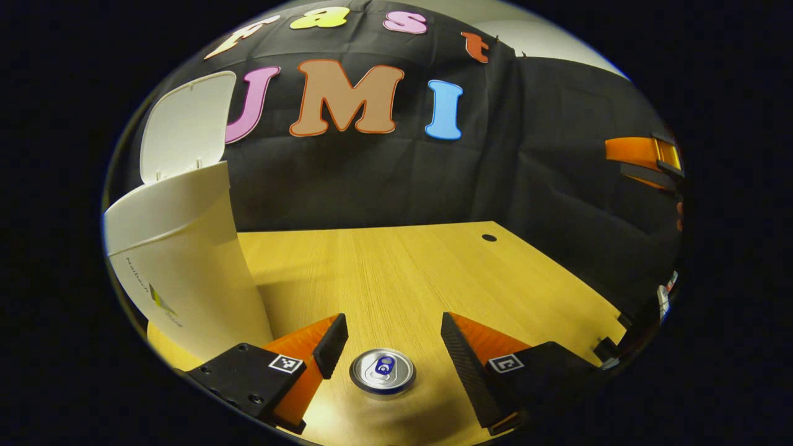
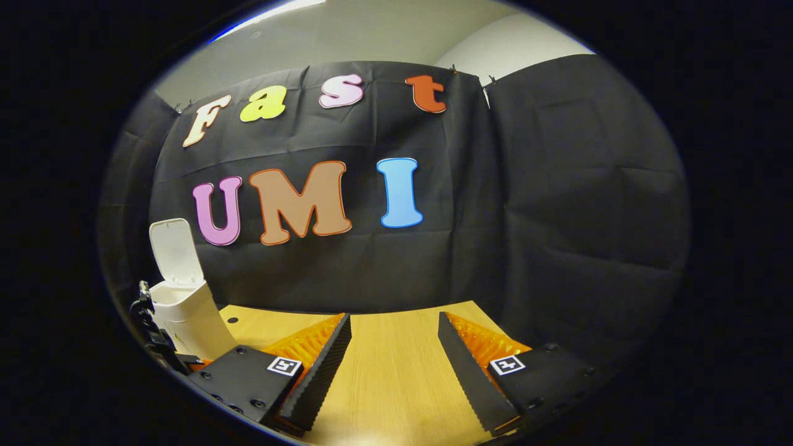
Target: Press the lid of the desktop garbage bin to open it, pick up the crumpled paper on the desktop and throw it into the bin, then pick up the pop can on the desktop and drop it into the bin, and finally close the garbage bin lid.
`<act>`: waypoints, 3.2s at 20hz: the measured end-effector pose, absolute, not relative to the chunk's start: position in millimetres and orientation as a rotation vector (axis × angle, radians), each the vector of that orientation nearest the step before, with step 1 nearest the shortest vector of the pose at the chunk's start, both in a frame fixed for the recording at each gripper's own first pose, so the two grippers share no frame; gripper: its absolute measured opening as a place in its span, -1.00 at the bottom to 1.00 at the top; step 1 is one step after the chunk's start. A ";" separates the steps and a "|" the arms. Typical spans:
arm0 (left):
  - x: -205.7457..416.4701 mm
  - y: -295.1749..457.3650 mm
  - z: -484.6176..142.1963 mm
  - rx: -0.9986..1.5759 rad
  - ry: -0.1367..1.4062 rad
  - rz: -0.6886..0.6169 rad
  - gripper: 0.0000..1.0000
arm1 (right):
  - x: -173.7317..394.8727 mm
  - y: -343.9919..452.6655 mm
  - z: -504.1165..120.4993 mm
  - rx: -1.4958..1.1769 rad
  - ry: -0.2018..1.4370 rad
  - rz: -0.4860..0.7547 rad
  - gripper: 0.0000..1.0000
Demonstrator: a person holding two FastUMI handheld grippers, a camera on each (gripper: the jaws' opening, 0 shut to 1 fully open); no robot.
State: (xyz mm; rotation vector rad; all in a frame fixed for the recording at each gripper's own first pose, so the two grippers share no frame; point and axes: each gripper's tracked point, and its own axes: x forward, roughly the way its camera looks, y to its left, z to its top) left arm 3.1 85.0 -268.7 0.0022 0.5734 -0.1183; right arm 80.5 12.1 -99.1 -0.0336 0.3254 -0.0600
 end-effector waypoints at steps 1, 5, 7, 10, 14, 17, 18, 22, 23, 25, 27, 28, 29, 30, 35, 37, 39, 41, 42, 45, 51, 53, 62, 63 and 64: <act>1.8 86.2 -274.7 0.008 0.586 -0.115 0.85 | 78.6 9.6 -99.9 -0.035 0.330 -0.065 0.89; -3.8 90.6 -297.6 0.027 0.633 -0.102 0.85 | 73.9 5.1 -103.7 -0.047 0.344 -0.077 0.89; -6.0 94.0 -309.6 0.037 0.658 -0.096 0.85 | 71.4 4.7 -105.8 -0.054 0.352 -0.078 0.89; -12.1 100.3 -333.5 0.056 0.716 -0.090 0.85 | 65.6 2.6 -109.6 -0.064 0.364 -0.083 0.89; -19.1 102.7 -356.7 0.059 0.775 -0.094 0.88 | 63.1 -0.8 -110.8 -0.075 0.374 -0.092 0.89; -15.9 100.7 -357.4 0.044 0.762 -0.107 0.70 | 64.0 0.9 -109.0 -0.084 0.373 -0.096 0.89; -16.3 101.3 -356.8 0.047 0.760 -0.106 0.59 | 62.5 1.2 -109.3 -0.087 0.372 -0.096 0.89; 1.2 98.0 -319.7 0.047 0.677 -0.125 0.58 | 61.1 8.2 -113.1 -0.093 0.372 -0.075 0.89; 6.9 94.7 -303.8 0.045 0.646 -0.133 0.58 | 63.0 13.1 -114.8 -0.092 0.375 -0.065 0.89; 17.3 89.8 -268.8 0.030 0.577 -0.144 0.58 | 67.1 23.5 -120.3 -0.089 0.380 -0.038 0.89; 34.2 86.9 -232.7 0.015 0.494 -0.150 0.57 | 70.1 32.1 -122.8 -0.084 0.380 -0.015 0.89; 41.4 83.8 -216.1 0.010 0.445 -0.154 0.56 | 71.2 36.8 -123.7 -0.080 0.381 -0.002 0.89; 47.4 81.7 -198.1 0.008 0.406 -0.162 0.55 | 72.0 41.4 -124.8 -0.077 0.381 0.010 0.90; 51.5 80.7 -180.8 0.009 0.373 -0.168 0.55 | 72.8 45.0 -127.2 -0.075 0.380 0.020 0.89; 69.2 86.2 -107.8 0.017 0.229 -0.171 0.54 | 77.1 57.9 -132.1 -0.065 0.382 0.055 0.89; 72.4 93.9 -85.8 0.026 0.188 -0.160 0.54 | 78.7 60.3 -131.9 -0.062 0.381 0.063 0.89; 78.9 103.4 -68.9 0.033 0.149 -0.147 0.53 | 81.0 63.2 -132.5 -0.061 0.381 0.067 0.89; 84.2 116.9 -54.9 0.054 0.114 -0.121 0.53 | 81.7 64.0 -134.3 -0.058 0.381 0.070 0.89; 87.1 125.7 -49.2 0.067 0.102 -0.107 0.53 | 80.5 63.8 -135.1 -0.057 0.383 0.071 0.89; 93.2 153.3 -31.3 0.094 0.067 -0.052 0.53 | 81.4 67.4 -139.7 -0.057 0.390 0.073 0.89; 101.3 234.8 -16.3 0.129 0.046 0.126 0.53 | 80.3 72.8 -146.8 -0.053 0.403 0.074 0.89; 100.8 264.5 -21.3 0.132 0.066 0.188 0.53 | 80.5 74.3 -147.9 -0.053 0.407 0.076 0.89; 75.8 347.1 -93.1 0.049 0.287 0.408 0.53 | 78.3 81.4 -151.7 -0.061 0.425 0.089 0.89; 74.6 348.5 -98.8 0.041 0.305 0.411 0.54 | 78.0 82.5 -152.4 -0.060 0.427 0.091 0.89; 73.8 348.9 -102.4 0.038 0.313 0.412 0.55 | 77.5 82.2 -153.6 -0.062 0.430 0.091 0.89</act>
